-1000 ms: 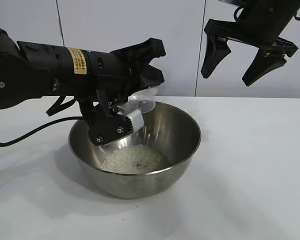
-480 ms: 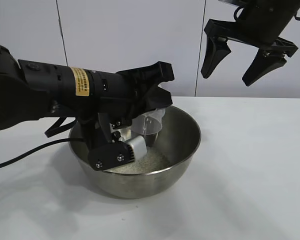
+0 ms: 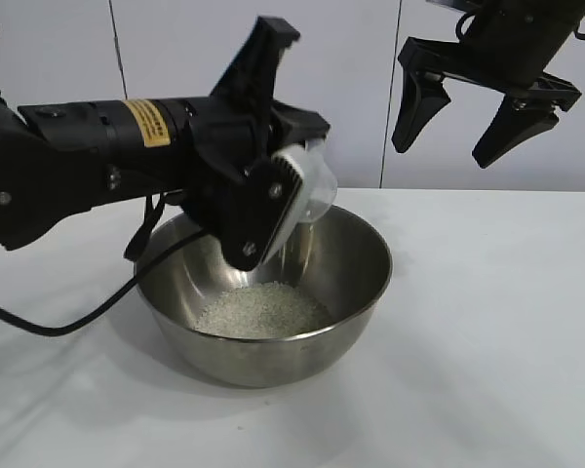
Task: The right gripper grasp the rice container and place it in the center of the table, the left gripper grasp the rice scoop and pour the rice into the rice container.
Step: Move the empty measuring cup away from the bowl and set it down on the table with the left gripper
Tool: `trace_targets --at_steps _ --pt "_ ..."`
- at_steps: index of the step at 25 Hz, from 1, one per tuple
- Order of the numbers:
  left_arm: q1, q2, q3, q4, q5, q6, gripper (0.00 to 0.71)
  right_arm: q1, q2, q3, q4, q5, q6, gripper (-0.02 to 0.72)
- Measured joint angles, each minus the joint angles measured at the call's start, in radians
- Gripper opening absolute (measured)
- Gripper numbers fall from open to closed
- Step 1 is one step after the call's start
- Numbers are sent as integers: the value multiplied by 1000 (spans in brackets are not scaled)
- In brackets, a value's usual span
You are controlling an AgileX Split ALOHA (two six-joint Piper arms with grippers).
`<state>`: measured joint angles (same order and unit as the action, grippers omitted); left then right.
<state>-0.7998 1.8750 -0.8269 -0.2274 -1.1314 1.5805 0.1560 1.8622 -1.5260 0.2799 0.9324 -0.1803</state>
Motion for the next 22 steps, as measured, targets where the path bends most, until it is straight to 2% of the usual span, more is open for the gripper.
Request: trace_targets --at_steps 3,6,9,11,17,19,22 --pt "-27 -10 0 -178 0 -152 8 0 0 0 0 -5 0 623" --pt "-30 -63 3 -340 2 -323 8 0 0 0 0 -11 0 623" --pt "-13 -154 14 -468 -2 -537 8 0 0 0 0 -12 0 623" --pt "16 -217 33 -493 -10 -679 8 0 0 0 1 -12 0 623" --pt "184 -365 168 -460 -8 -1062 8 0 0 0 1 -12 1 623" --pt "263 -387 226 -378 31 -1167 8 0 0 0 1 -14 1 623" --pt "383 -382 319 -157 70 -1333 8 0 0 0 8 -17 1 623"
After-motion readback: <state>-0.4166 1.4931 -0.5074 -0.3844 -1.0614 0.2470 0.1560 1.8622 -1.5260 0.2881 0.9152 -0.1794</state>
